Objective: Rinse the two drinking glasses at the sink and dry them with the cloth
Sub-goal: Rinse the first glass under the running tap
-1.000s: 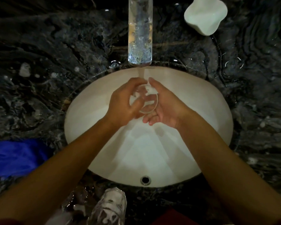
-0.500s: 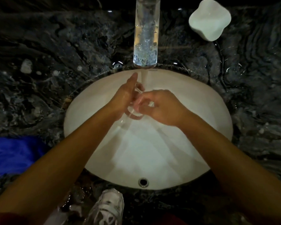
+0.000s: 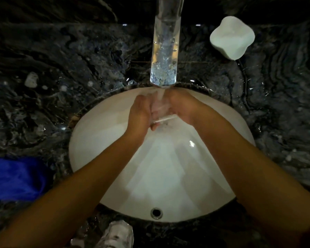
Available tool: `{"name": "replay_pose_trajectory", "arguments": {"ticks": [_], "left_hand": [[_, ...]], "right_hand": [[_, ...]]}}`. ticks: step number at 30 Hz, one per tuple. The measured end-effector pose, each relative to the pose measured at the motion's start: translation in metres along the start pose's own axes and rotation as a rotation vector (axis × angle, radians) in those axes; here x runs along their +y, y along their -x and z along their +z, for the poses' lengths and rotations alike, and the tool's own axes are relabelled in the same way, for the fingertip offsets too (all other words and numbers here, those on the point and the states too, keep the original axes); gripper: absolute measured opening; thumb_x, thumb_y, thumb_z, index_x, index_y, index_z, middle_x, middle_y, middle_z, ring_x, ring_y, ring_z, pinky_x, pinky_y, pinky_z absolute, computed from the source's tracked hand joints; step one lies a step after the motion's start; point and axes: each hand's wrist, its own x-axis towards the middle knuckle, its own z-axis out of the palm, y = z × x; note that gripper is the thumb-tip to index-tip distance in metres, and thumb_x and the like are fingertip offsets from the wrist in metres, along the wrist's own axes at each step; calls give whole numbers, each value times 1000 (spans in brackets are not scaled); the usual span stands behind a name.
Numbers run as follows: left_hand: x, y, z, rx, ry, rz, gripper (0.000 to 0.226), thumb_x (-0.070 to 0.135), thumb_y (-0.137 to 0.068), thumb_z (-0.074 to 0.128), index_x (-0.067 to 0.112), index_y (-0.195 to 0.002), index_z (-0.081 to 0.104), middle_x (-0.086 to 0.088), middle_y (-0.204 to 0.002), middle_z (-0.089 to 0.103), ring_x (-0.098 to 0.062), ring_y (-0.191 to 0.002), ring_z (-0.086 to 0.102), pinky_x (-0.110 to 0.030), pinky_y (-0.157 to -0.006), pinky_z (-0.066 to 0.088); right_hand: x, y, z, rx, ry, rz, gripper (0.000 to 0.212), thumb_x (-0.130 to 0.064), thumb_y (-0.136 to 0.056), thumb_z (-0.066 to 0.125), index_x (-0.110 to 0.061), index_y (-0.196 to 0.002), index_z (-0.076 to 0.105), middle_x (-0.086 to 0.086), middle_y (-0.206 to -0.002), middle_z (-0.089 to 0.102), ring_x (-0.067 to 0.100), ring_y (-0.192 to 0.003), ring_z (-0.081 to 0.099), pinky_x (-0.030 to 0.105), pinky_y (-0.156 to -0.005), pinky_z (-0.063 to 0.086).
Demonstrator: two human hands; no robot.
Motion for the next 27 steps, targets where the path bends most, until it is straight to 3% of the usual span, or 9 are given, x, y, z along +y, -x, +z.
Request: {"name": "replay_pose_trajectory", "arguments": {"ticks": [4,7,10,13,16,19,21,23,27], "left_hand": [[-19,-1,-5,105,-168,492,13,26,-102,46,18,-107,56,-4,-92,67,-16,-79,65,-28,-69,53],[-28,-5,-8,70,-142,573,18,28,-97,44,21,-107,56,2,-94,64,-10,-85,63,-25,-75,52],[-15,-3,3,68,26,327,19,29,-97,41,22,-89,57,-5,-80,61,-20,-70,59,-34,-57,47],[7,-5,-1,-124,227,-122,39,32,-103,37,16,-71,52,0,-53,49,-14,-46,42,-25,-49,31],[16,-6,-18,-354,193,-398,42,30,-103,40,18,-69,61,-1,-53,51,-14,-42,45,-16,-43,34],[5,-7,-22,-370,155,-462,30,30,-103,42,17,-81,57,-2,-57,52,-13,-36,43,-14,-38,29],[7,-8,-19,-336,243,-418,33,32,-103,41,13,-79,54,-4,-57,56,-15,-38,44,-15,-36,29],[15,-8,-17,-332,287,-299,41,34,-104,36,10,-78,56,-8,-62,56,-18,-44,43,-17,-37,27],[19,-5,-16,-141,-130,81,36,38,-104,39,16,-88,63,-8,-67,62,-18,-49,50,-23,-42,32]], "right_hand": [[8,11,15,39,-375,112,25,-24,-98,57,-6,-103,74,7,-74,73,23,-60,68,34,-57,61],[23,14,25,194,-329,90,28,-35,-98,62,-11,-88,74,3,-72,74,17,-61,72,29,-65,59],[39,9,29,348,-221,-157,32,-37,-94,69,-14,-72,77,4,-69,77,22,-64,76,40,-68,64],[57,4,28,379,173,-522,41,-45,-96,58,-18,-71,76,3,-68,75,25,-61,73,44,-61,61],[75,3,6,257,787,-1002,46,-47,-98,47,-18,-76,75,5,-69,72,29,-64,68,43,-67,56],[76,3,-11,57,905,-1196,31,-37,-100,53,-23,-84,75,1,-85,75,26,-78,71,40,-77,56],[71,4,-8,178,842,-1145,43,-38,-99,50,-16,-69,72,5,-67,71,27,-62,67,40,-68,57],[60,8,6,299,624,-919,56,-42,-95,45,-7,-59,70,9,-56,67,30,-54,65,44,-61,56],[38,14,19,166,13,-229,37,-30,-100,52,2,-104,72,22,-92,77,32,-82,75,48,-83,61]]}}
